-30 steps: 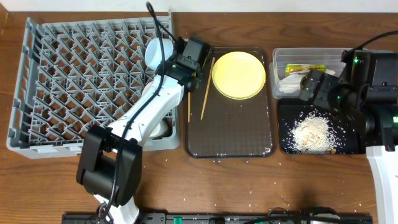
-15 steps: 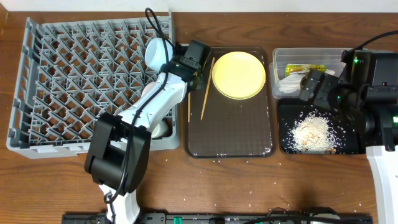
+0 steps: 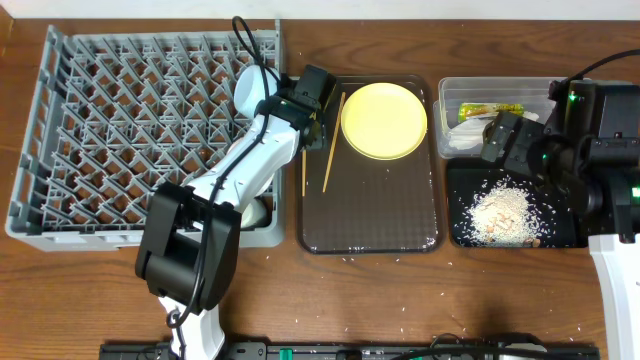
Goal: Sort waste into correct bins and load items into the dishwasher
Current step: 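Move left gripper to yellow plate and grasp its rim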
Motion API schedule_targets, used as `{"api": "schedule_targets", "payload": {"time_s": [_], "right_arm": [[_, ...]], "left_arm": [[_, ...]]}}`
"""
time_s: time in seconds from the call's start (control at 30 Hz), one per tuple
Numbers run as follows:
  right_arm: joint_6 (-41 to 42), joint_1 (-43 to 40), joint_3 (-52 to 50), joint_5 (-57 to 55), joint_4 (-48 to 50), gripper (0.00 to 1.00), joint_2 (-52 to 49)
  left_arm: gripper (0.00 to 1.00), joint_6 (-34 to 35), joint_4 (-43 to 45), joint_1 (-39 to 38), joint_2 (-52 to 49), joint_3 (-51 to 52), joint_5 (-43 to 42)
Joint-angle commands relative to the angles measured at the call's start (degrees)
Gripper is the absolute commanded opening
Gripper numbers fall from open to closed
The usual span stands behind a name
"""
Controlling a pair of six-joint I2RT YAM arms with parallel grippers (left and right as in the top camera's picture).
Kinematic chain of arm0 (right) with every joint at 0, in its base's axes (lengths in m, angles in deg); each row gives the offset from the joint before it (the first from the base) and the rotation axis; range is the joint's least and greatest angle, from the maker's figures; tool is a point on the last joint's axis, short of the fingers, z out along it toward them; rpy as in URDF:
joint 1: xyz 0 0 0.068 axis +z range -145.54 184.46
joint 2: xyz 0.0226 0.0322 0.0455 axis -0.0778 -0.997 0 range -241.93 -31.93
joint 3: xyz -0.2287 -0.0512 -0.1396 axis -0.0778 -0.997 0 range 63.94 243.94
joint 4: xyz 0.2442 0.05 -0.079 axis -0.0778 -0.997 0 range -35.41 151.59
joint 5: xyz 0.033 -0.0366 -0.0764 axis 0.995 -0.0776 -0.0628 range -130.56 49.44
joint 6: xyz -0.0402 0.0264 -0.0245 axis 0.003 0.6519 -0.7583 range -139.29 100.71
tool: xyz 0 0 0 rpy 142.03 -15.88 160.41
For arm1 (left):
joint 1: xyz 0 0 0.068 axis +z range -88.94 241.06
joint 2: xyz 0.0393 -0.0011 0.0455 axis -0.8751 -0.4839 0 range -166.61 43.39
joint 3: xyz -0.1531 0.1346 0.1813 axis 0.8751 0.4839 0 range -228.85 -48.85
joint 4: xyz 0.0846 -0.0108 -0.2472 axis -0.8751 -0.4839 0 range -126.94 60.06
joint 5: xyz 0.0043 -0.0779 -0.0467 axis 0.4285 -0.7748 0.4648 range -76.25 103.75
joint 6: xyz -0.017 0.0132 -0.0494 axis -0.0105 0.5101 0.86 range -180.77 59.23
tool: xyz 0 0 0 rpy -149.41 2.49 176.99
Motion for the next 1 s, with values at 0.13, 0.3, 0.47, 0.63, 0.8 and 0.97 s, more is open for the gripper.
{"api": "schedule_targets", "payload": {"time_s": [0.13,0.3,0.47,0.63,0.8,0.97], "right_arm": [[0.5,-0.6,0.0,-0.3,0.0,0.99,0.1],[0.5,-0.6,0.0,-0.3,0.0,0.99,0.1],[0.5,-0.6,0.0,-0.3,0.0,0.99,0.1],[0.5,-0.6,0.0,-0.3,0.0,0.99,0.1],[0.5,-0.6,0.0,-0.3,0.0,0.99,0.1],[0.5,-0.6,0.0,-0.3,0.0,0.99,0.1]], "left_arm": [[0.79,0.1,-1.7,0.3,-1.1,0.9,-2.5],[0.79,-2.7,-2.5,0.2,3.0,-1.4,-2.6],[0.78,-2.5,-3.2,0.1,10.9,-1.4,-7.5],[0.78,0.4,-3.1,0.1,12.9,-1.4,-15.1],[0.68,9.6,-2.8,-3.0,10.6,-0.8,-16.9],[0.64,20.4,0.3,-7.8,3.7,-0.8,-11.3]]}}
